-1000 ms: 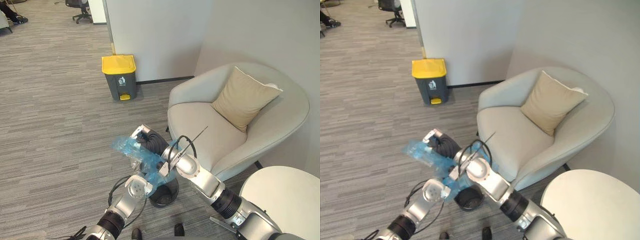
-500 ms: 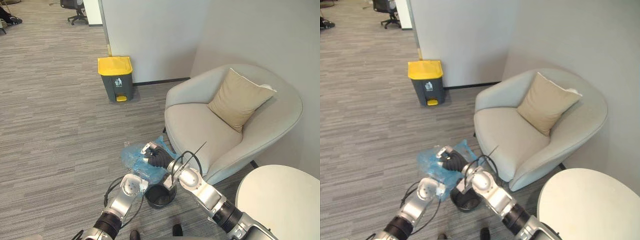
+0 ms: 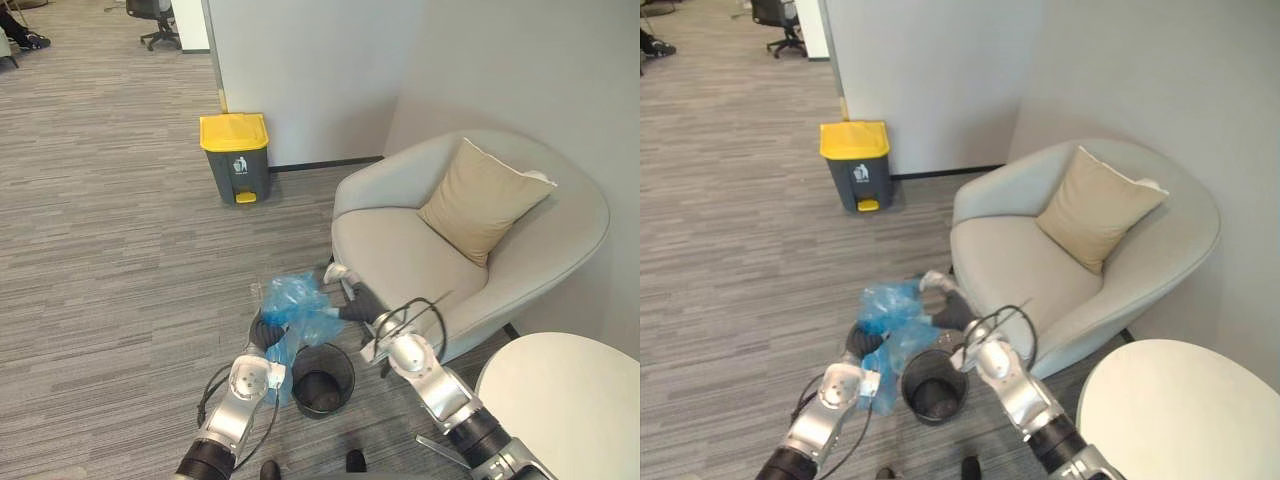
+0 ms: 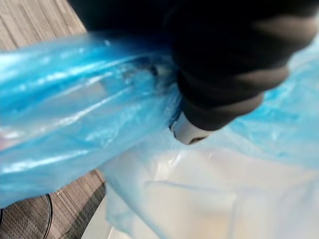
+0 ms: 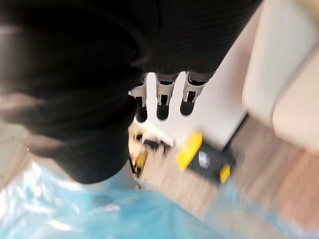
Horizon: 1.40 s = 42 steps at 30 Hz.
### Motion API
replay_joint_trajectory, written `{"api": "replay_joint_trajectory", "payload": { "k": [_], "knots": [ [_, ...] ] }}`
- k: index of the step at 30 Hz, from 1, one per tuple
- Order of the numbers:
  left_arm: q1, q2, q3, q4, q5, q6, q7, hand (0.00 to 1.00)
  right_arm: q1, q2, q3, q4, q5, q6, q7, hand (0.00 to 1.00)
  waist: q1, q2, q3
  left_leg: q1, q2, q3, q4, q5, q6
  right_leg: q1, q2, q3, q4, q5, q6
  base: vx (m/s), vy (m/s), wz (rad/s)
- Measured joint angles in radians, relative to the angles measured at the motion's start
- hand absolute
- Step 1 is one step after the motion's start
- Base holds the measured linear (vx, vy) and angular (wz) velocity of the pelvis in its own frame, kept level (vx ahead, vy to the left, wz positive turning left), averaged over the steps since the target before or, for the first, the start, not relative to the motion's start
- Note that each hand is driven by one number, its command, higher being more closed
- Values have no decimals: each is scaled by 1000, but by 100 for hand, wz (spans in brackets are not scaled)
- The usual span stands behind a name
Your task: Gather rubbish on tea table into small bin, then transfer packed bag to large trash can.
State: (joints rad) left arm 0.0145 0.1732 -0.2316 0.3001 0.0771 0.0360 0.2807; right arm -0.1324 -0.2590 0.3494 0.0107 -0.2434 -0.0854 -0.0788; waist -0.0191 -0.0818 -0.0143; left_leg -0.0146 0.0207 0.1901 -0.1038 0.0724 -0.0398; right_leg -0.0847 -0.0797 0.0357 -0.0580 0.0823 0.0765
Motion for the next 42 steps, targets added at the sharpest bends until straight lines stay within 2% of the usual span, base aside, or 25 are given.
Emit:
{"api": "replay_joint_trajectory", "payload": {
  "k": [2, 9, 13, 14, 17, 19, 22, 26, 35, 40, 42],
  "knots": [
    [20, -5, 18, 0, -2, 0, 0, 100, 31, 7, -42, 0, -31, -3, -21, 0, -1, 0, 0, -1, 0, -3, 0, 0, 0, 0, 0, -3, 0, -1, 0, 0, 0, 2],
    [94, -32, 95, 27, -22, 0, -1, 100, 142, 79, -212, 16, -29, -3, -62, 0, -1, 8, -3, -2, -7, -12, 0, -3, -1, 5, 1, -15, -4, -5, 0, 11, -1, 4],
    [124, -42, 169, 94, -38, 0, -1, 100, 186, 161, -335, 173, 59, 8, -76, 0, -4, 20, -9, -2, -12, -19, 0, -7, 4, 16, -4, -25, -17, -4, 1, 14, 5, 6],
    [135, -52, 236, 157, -62, 0, -1, 100, 197, 188, -386, 318, 169, 24, -70, 0, 0, 24, -7, -2, -14, -24, 0, -9, 5, 20, -8, -32, -18, -4, 1, 16, 7, 10],
    [145, -57, 255, 177, -81, 1, -1, 100, 200, 190, -408, 369, 178, 39, -70, 0, 2, 27, -5, 2, -14, -37, 0, -9, 5, 31, -11, -38, -21, -5, 0, 12, 1, 13],
    [146, -70, 275, 212, -82, 0, -2, 100, 191, 190, -425, 457, 178, 31, -69, 0, 8, 31, -1, 16, -14, -36, 0, -15, 6, 46, -11, -43, -22, -13, 7, 1, -1, 2],
    [150, -90, 318, 301, -113, 0, -6, 100, 181, 190, -495, 688, 180, 65, -69, 0, 21, 39, -1, 21, -15, -39, -1, -20, 7, 52, -14, -52, -19, -25, 6, 9, -1, 4],
    [160, -94, 342, 347, -128, 2, -9, 100, 185, 190, -519, 799, 201, 92, -69, 0, 24, 48, 7, 23, -14, -41, 0, -20, 7, 60, -14, -56, -17, -24, 7, 0, 0, 0],
    [172, -125, 377, 383, -160, 1, -9, 100, 189, 193, -550, 879, 206, 95, -80, 0, 26, 48, 15, 66, -14, -36, -6, -35, 12, 86, -14, -51, 4, -48, 6, -1, 1, -2],
    [174, -157, 399, 381, -166, 1, -9, 100, 181, 228, -559, 882, 206, 95, -92, 0, 37, 52, 33, 93, -13, 21, 0, -41, 17, 82, -12, -8, 35, -50, 9, 3, 14, -29],
    [153, -161, 399, 375, -180, 0, -9, 100, 172, 250, -553, 866, 205, 95, -98, 0, 37, 42, 64, 101, -12, 51, 4, -44, 20, 65, -12, 10, 66, -50, 10, -47, 15, -26]
  ]
}}
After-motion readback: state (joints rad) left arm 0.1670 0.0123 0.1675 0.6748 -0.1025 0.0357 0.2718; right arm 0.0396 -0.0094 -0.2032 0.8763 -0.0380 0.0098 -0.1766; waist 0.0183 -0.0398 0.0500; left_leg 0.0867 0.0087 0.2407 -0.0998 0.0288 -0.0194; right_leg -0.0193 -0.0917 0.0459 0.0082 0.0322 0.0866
